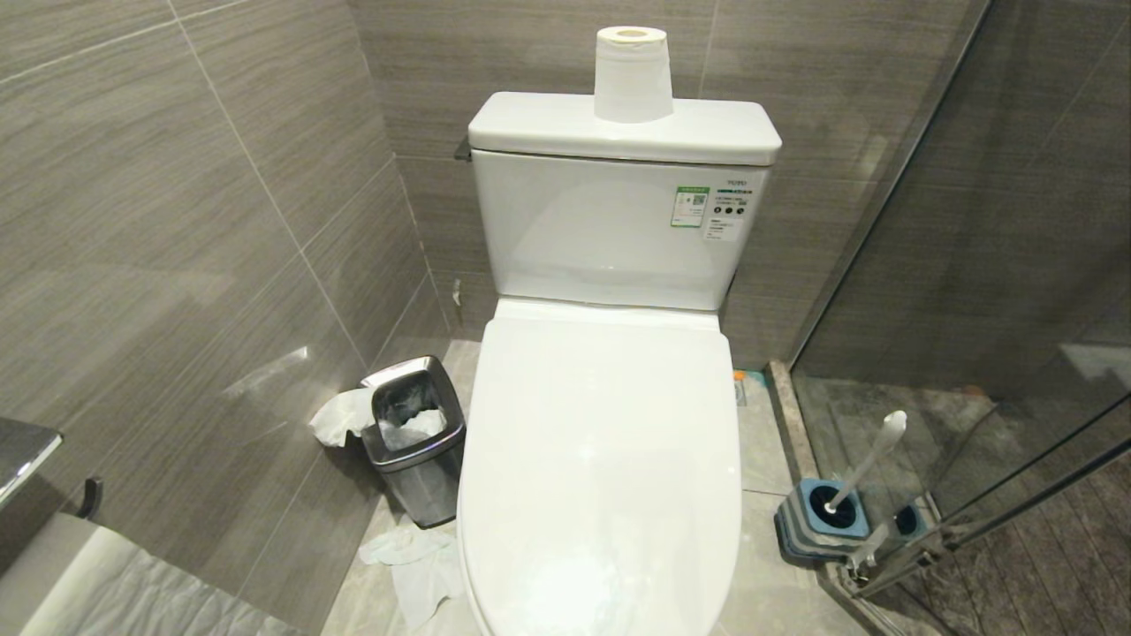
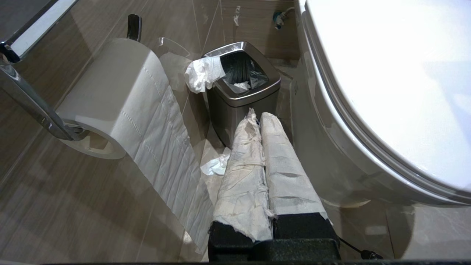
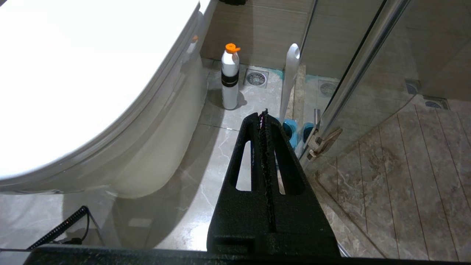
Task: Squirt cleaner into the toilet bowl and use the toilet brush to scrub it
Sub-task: Use the left hand to lift the toilet lid slightly
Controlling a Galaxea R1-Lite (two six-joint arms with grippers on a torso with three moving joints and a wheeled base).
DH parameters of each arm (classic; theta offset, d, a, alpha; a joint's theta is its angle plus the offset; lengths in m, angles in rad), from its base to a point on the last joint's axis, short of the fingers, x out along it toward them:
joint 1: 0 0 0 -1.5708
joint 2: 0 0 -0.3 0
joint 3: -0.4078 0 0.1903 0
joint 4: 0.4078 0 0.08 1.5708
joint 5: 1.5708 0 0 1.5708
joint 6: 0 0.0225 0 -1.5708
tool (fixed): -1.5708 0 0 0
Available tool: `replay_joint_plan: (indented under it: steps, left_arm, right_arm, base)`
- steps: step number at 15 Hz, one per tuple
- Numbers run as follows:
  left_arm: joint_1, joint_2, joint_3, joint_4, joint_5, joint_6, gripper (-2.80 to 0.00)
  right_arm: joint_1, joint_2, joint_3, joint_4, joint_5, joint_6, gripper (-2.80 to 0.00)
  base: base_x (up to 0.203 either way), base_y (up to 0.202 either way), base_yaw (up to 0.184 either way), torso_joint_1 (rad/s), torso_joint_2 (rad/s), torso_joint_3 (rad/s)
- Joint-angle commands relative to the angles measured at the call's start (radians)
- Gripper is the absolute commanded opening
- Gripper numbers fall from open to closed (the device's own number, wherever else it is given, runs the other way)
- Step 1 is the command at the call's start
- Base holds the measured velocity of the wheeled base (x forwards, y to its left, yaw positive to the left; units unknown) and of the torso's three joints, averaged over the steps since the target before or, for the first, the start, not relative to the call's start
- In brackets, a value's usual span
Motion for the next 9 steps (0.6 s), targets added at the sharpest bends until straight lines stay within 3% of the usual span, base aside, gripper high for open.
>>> replay_joint_plan:
  steps: [1,9]
  left_arm:
    - [0.000,0.000,0.002,0.000,0.000,0.000,-2.80]
    - [0.000,0.000,0.002,0.000,0.000,0.000,-2.80]
  right_arm:
    - [0.000,0.001,0.000,0.000,0.000,0.000,-2.80]
    - [0.000,0.001,0.001,0.000,0.000,0.000,-2.80]
  base:
    - [0.000,0.000,0.000,0.000,0.00,0.000]
    - [0.000,0.000,0.000,0.000,0.00,0.000]
